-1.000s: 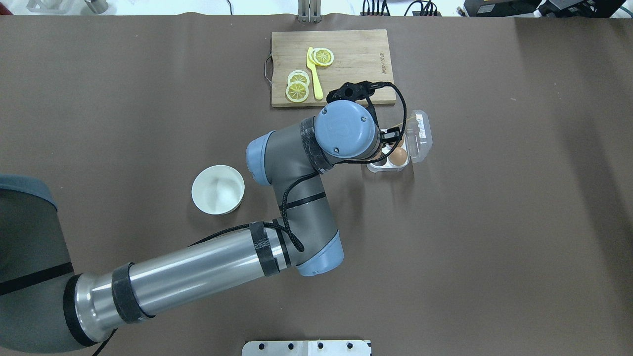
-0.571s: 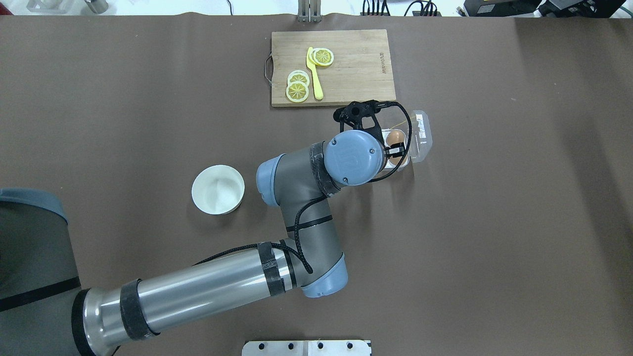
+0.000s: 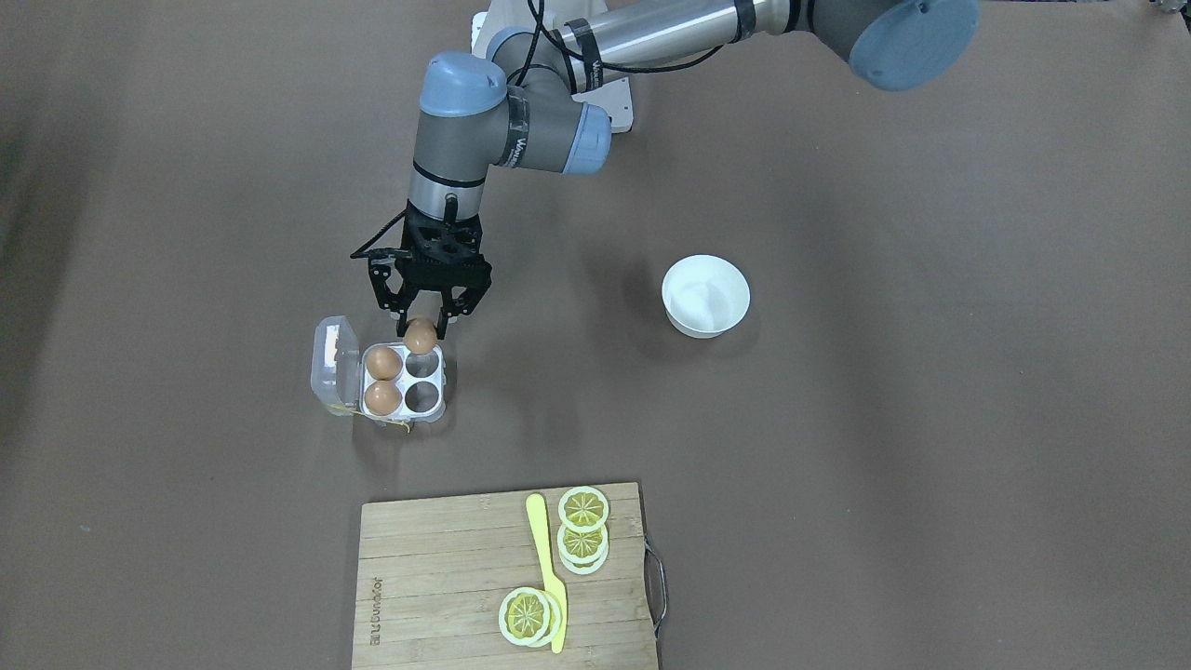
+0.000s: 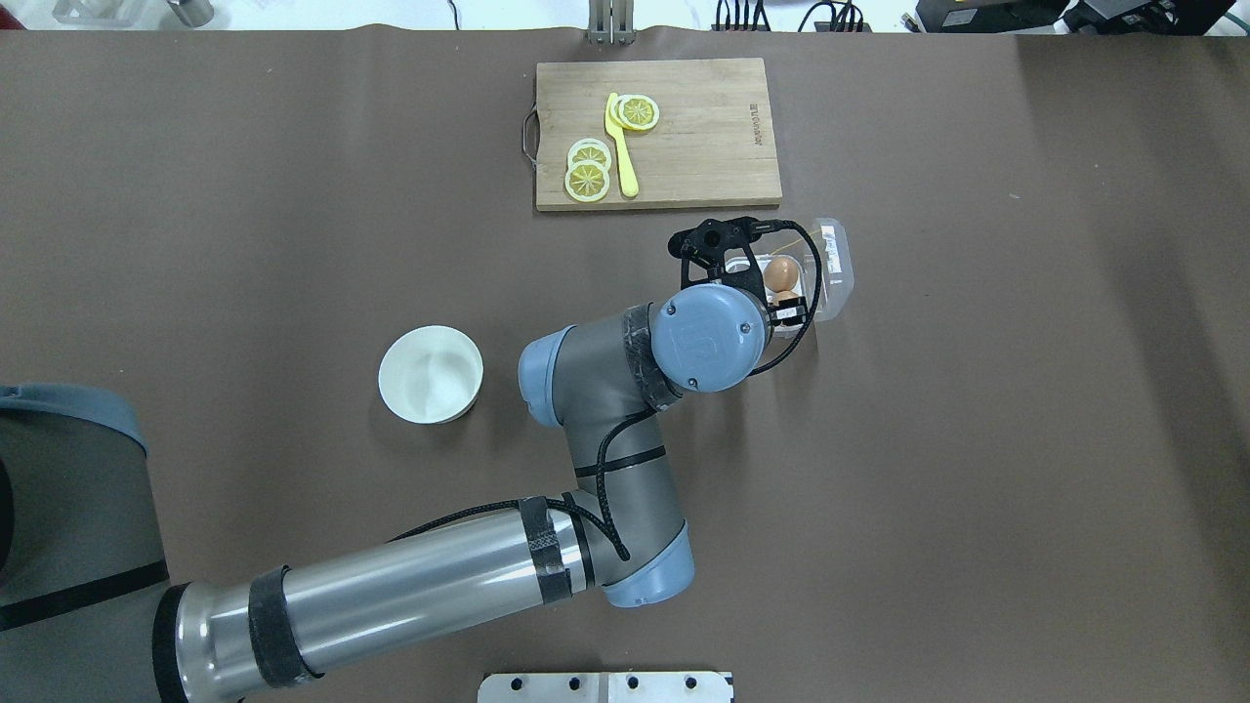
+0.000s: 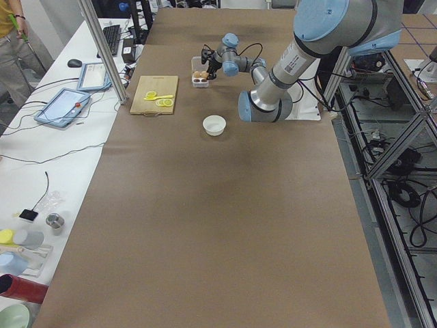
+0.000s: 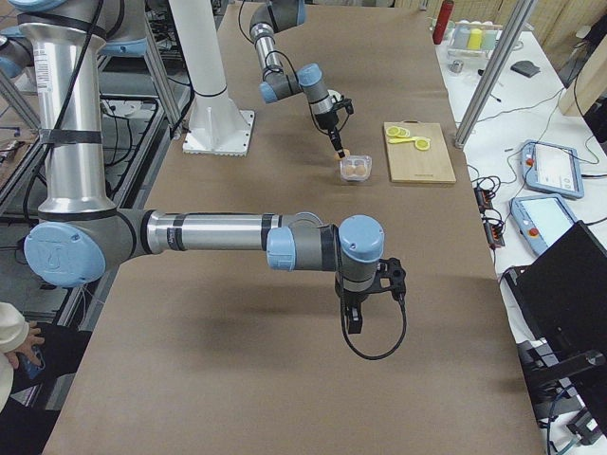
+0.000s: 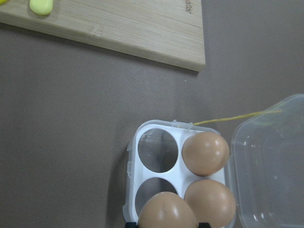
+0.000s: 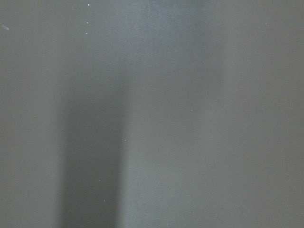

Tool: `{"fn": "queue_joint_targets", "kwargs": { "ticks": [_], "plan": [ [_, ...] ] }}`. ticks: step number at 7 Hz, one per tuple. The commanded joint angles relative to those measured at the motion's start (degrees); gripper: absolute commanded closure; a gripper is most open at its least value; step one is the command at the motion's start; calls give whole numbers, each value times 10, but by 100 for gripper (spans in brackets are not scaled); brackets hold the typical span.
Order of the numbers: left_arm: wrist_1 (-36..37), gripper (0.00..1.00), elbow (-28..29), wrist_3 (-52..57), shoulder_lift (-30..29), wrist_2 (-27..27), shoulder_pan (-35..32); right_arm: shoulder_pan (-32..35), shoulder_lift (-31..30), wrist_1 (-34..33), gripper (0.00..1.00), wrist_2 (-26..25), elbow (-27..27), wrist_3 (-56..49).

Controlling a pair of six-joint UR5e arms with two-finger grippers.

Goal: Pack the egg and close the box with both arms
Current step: 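Lower the egg into the empty slot and open the left gripper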

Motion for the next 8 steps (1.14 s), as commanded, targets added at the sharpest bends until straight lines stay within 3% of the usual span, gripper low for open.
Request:
{"fn": "queue_joint_targets", "kwargs": {
  "ticks": [1, 8],
  "plan": [
    [-6, 68, 2, 17, -9, 18, 0, 0, 0, 0, 0, 0, 0, 0],
    [-34, 68, 31, 54, -9, 27, -28, 0, -1, -1, 0, -1, -3, -1]
  ]
}}
